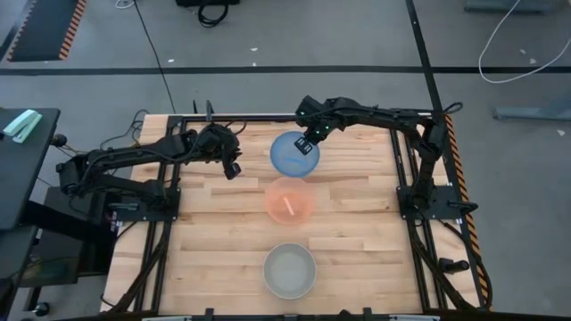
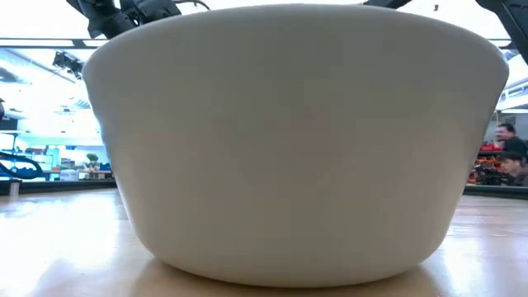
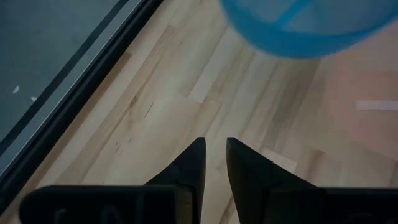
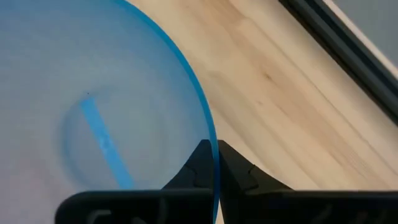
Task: Nest bowls inside each other
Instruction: Stack the blue bowl on top of the pink bowl
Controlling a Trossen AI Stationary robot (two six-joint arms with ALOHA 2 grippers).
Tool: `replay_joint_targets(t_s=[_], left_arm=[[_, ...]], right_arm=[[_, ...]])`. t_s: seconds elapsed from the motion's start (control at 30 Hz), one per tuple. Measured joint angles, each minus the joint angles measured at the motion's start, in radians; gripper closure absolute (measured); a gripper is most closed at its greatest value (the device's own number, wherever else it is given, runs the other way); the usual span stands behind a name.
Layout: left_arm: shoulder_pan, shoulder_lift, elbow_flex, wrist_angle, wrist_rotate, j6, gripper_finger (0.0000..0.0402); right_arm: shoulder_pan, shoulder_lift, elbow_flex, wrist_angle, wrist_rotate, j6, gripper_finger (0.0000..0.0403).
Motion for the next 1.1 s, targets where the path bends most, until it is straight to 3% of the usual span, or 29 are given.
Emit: replay_joint_targets(t_s=[0.23, 0.57, 1.1], left_arm=[[0.048, 0.000, 0.000, -0.068, -0.004, -0.004, 0.0329], [0.072, 0.000, 0.000, -0.097, -0.003, -0.019, 0.0328], [0.037, 0.000, 0.000, -0.096, -0.003, -0.071, 0.0327]], right_arm=[[0.163, -0.001, 0.161, -0.154, 0.012, 0.006, 0.0398], [0.363, -0.001, 0.154, -0.201, 0.005, 0.063, 0.0399], [0.314, 0.006, -0.031, -0.015, -0.008, 0.087, 0.0400]])
